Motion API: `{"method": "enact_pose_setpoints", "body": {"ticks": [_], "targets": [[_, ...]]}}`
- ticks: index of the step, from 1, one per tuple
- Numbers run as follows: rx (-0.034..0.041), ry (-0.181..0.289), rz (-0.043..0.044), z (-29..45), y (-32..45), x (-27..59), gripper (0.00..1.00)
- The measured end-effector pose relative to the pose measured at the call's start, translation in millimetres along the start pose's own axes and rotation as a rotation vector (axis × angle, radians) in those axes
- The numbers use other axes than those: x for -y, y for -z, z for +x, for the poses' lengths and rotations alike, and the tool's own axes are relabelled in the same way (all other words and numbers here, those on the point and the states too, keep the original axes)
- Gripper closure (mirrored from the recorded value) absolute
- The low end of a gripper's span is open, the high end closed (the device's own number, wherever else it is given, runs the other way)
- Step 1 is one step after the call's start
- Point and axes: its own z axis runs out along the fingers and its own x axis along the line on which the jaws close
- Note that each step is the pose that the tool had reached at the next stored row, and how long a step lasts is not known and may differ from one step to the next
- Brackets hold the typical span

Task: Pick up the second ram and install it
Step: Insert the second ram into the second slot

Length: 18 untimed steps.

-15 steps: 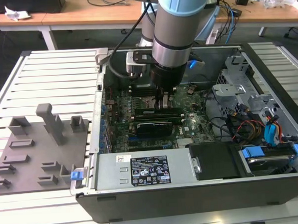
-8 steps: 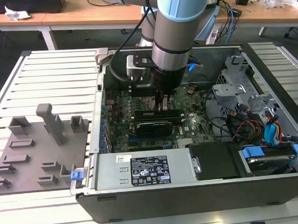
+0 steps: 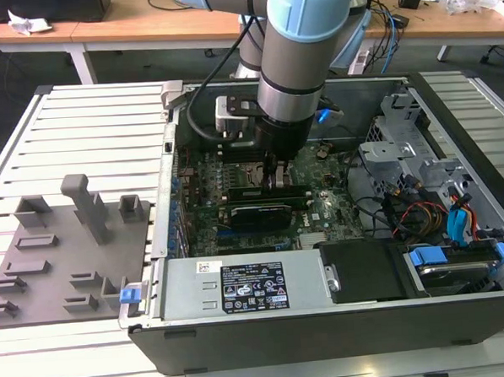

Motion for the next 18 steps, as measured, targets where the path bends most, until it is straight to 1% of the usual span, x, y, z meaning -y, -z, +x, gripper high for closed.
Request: {"method": "enact_pose_setpoints", "body": {"ticks": [5,14,18], "targets": [[0.0001,0.000,-0.0001,0.3,-2.5,0.1,0.87],[0.0001,0.000,0.0000,0.3,-3.3,0.2,0.87],[0.0005,0.000,0.0005,0.2,-5.2,0.6,0.85]]}}
